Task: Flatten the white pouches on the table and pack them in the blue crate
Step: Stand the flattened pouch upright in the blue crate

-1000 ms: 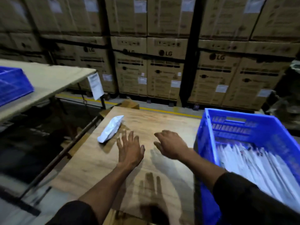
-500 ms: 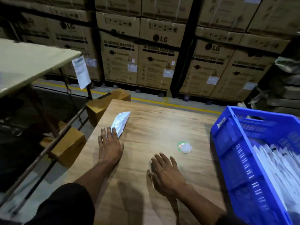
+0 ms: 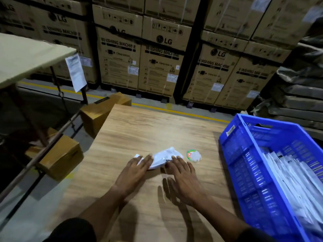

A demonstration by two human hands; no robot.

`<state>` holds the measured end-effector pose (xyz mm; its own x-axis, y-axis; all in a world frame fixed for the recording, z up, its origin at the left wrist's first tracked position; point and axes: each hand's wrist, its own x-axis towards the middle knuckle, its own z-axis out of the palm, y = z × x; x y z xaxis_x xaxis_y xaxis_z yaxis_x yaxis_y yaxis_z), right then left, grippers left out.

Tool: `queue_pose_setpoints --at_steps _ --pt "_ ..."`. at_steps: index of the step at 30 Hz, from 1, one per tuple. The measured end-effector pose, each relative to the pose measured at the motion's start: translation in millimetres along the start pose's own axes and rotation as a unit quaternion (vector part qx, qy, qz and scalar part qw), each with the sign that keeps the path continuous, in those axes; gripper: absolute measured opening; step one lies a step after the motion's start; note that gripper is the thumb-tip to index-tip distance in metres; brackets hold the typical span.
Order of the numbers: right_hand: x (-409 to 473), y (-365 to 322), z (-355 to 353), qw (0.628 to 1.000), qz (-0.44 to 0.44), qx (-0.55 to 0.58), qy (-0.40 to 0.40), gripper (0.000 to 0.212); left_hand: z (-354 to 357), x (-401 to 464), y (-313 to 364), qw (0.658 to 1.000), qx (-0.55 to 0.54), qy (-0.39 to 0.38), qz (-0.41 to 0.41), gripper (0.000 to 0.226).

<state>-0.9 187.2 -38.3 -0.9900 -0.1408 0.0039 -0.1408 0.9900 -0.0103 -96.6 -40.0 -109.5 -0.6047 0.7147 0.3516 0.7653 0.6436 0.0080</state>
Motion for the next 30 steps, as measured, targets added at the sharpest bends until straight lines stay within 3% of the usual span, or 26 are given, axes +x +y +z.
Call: queue_pose_setpoints --at_steps 3,8,13,18,25,30 --pt "-8 10 2 1.0 -0.007 -0.008 -0.005 0.059 -5 -10 22 0.997 0.029 -0.039 0.059 0.063" --pt "-32 27 18 0.997 -0.004 -0.002 -0.076 0.075 -22 -22 55 0.989 0.032 -0.134 0.061 0.071" --pt "-62 36 39 0.992 -0.021 0.007 -0.127 0.075 -35 -28 72 0.976 0.008 -0.216 -0.015 0.087" --pt "-64 32 34 0.99 -0.001 0.042 -0.136 0.069 -33 -33 84 0.959 0.035 -0.265 -0.095 0.071" --pt "-80 25 23 0.997 -0.008 0.001 -0.083 0.061 -29 -37 99 0.967 0.019 -0.22 -0.127 0.065" --pt "-68 14 15 0.998 -0.01 0.0 0.055 0.044 -35 -20 108 0.993 0.011 -0.058 -0.103 0.047"
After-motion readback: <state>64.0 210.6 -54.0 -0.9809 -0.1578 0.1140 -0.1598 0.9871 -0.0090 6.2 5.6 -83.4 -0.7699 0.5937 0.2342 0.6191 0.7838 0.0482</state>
